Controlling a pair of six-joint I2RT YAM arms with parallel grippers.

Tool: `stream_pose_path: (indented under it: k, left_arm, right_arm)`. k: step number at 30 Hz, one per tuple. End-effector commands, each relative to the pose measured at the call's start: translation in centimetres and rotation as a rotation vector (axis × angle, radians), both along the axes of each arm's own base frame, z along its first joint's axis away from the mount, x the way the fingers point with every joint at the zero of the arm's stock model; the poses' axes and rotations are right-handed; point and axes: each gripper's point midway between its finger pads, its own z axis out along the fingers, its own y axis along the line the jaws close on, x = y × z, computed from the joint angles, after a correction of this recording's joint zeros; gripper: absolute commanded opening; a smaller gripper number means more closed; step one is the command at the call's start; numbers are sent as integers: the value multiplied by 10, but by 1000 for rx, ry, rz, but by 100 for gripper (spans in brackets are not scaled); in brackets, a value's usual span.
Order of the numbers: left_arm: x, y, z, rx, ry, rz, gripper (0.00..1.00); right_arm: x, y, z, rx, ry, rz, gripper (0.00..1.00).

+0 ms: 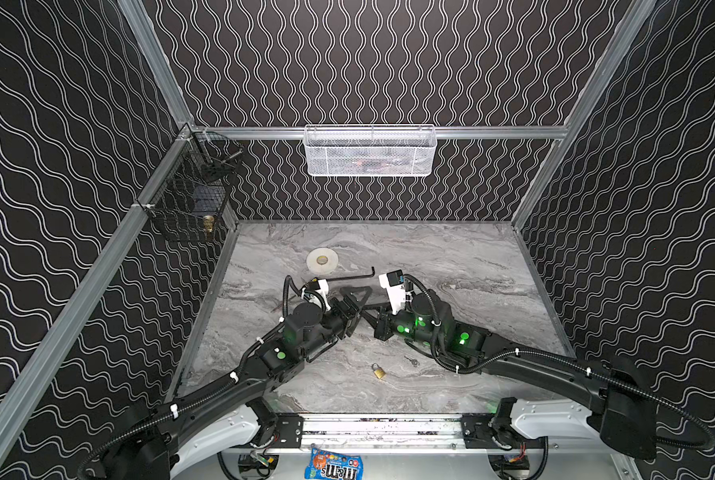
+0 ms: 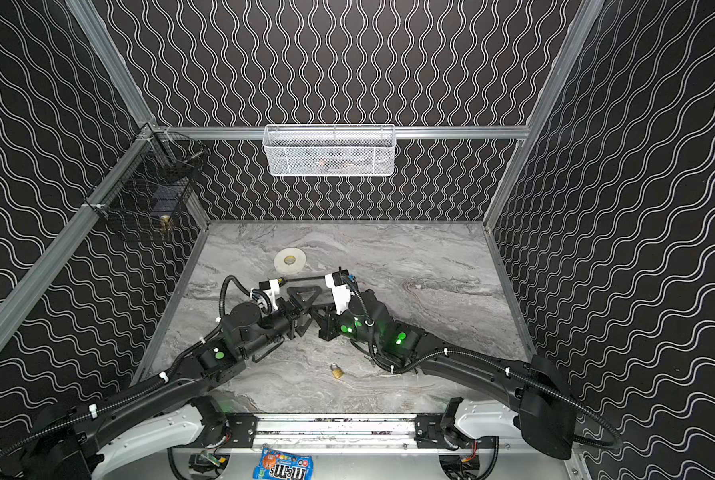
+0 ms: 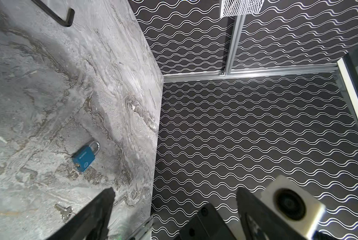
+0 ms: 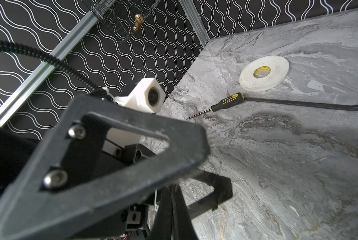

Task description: Unlock with the key

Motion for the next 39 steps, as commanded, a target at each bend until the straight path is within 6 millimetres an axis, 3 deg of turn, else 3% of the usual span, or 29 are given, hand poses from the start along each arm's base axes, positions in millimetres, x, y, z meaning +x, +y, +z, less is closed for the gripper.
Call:
stream_pose_path:
  k: [1,18,26,30,34,39]
  left_arm:
    - [2,3,8,-35,-17,21,94]
    - [-1,10,9,6,-60,31,92]
    - [-6,29,20,234,-186,38,90]
    - [-7,50,22,438,-253,67,90]
    - [-11,66,38,619,-382,61,91]
    - [-15,76,39,789,-517,36,85]
  right_arm:
    - [1,1,15,47,-27,-3,0]
    - [2,1,27,70,-23,-14,0]
    - [4,-12,38,69,10,-67,0]
    - [5,-18,42,66,22,-97,0]
    - [6,-21,46,51,31,-105,0]
    - [5,-22,54,58,42,-101,0]
